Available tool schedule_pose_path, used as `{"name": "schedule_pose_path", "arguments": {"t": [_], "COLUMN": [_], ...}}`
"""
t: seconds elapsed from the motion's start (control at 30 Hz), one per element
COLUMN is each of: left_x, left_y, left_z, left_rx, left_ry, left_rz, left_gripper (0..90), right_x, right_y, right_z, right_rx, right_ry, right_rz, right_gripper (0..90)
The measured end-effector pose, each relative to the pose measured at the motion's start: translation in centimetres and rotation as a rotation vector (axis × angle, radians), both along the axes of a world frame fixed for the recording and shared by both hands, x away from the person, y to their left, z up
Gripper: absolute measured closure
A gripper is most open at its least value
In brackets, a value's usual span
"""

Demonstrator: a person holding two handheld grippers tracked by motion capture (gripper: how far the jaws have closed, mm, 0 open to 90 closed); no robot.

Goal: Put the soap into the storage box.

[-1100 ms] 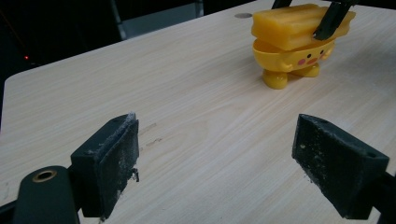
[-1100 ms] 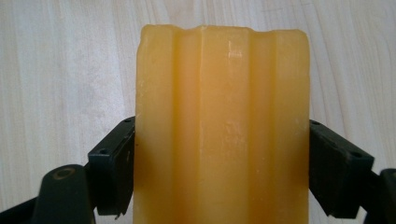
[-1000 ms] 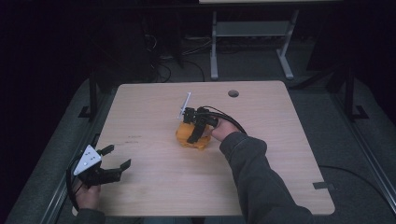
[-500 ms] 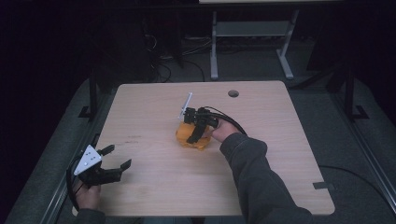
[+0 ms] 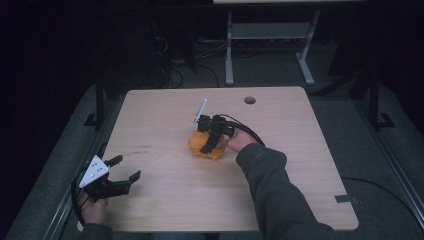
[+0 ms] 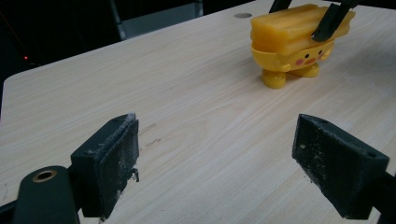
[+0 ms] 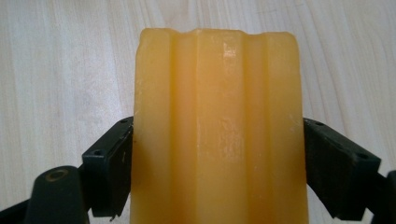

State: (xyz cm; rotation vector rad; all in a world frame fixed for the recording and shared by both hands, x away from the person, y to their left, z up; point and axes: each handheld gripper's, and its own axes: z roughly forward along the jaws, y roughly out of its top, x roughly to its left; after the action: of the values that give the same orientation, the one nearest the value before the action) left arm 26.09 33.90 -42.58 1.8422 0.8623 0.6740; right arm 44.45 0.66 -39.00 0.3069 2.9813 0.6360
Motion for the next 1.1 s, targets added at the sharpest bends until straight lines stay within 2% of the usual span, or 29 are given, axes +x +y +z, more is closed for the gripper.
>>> {"name": "schedule_pose_path", "arguments": {"t": [0.5,0.6,0.8,1.0,1.1], "left_x": [0.0,0.0,0.0,0.0,0.0], "left_y": [0.0,0.0,-0.1,-0.1,-0.1], "left_z": [0.0,0.0,0.0,0.0,0.0], "left_rx": [0.004,0.005,0.002,0.002,0.003], "left_ry": [0.002,0.002,0.003,0.003,0.003], "left_rz": [-0.001,-0.001,0.001,-0.001,0.001], "left_gripper": [13.9,13.9,13.9,13.9,13.9], "right_x": [-0.4,-0.5,-0.7,-1.0,-1.0], "right_y": [-0.9,-1.2,-1.8,-2.5,-2.8], "right_z": [0.8,1.1,1.4,1.9,2.0], "right_rx": [0.017,0.037,0.036,0.063,0.058], "right_ry": [-0.006,-0.010,-0.018,-0.024,-0.025], "right_rz": [-0.012,-0.016,-0.028,-0.033,-0.039], "right_gripper": [16.7,16.8,16.8,16.8,16.8]}}
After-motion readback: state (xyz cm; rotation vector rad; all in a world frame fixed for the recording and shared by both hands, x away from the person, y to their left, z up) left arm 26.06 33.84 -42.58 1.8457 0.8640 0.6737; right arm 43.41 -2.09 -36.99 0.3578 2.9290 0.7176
